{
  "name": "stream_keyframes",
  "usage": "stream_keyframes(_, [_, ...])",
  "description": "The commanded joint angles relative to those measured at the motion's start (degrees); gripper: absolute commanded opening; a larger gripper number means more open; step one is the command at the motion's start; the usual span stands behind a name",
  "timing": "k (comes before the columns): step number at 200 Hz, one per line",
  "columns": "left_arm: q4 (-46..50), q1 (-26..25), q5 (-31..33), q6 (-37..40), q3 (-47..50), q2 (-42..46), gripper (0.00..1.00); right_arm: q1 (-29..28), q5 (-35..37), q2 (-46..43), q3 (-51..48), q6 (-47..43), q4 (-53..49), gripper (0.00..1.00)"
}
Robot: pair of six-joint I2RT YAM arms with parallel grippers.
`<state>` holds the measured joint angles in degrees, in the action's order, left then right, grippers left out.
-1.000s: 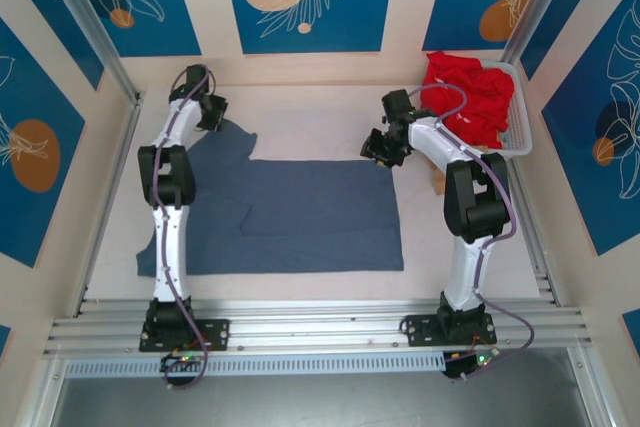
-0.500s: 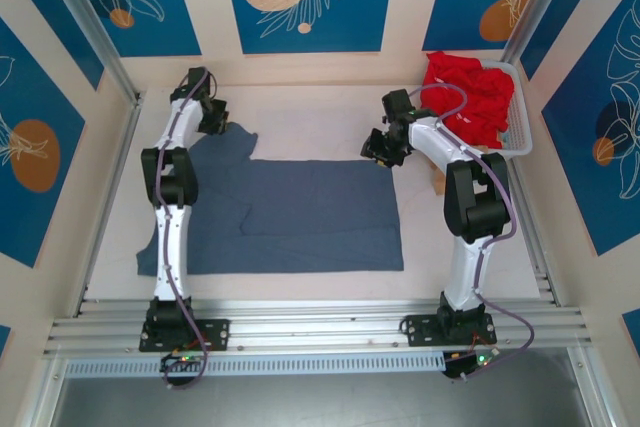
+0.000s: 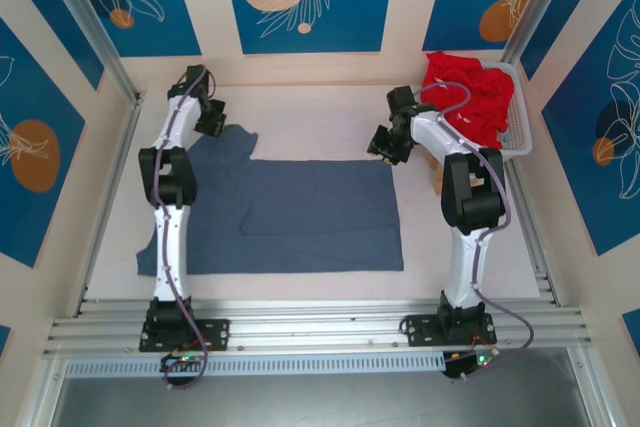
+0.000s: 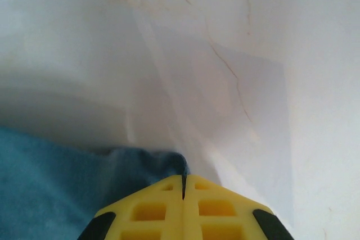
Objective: Fold and stack the t-shirts
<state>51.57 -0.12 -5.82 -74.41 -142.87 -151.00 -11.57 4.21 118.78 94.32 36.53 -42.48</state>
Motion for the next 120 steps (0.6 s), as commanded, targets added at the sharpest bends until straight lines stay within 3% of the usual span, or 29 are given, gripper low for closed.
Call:
stream_keyframes(1, [1.96,0.39,0.00,1.03,-0.10,5.37,0.00,0.42,5.61,3.65,4.19,2.63,-6.49,0.38])
stream_keyframes(34, [2.99,0.47,-1.32,2.73,0.00,7.27,0.00,0.77,10.34,8.01,8.75,3.99,-11.15,0.38])
stream_keyframes(68, [1.59,0.46,-3.41,4.08,3.98,9.66,0.00,1.20,9.64,10.15,9.74,2.88,-9.71,0.38])
stream_keyframes(120, [2.86,0.56,-4.50,7.10,7.11,12.15,0.00,1.18,8.91,12.26,11.73,1.15,-10.09,0.29])
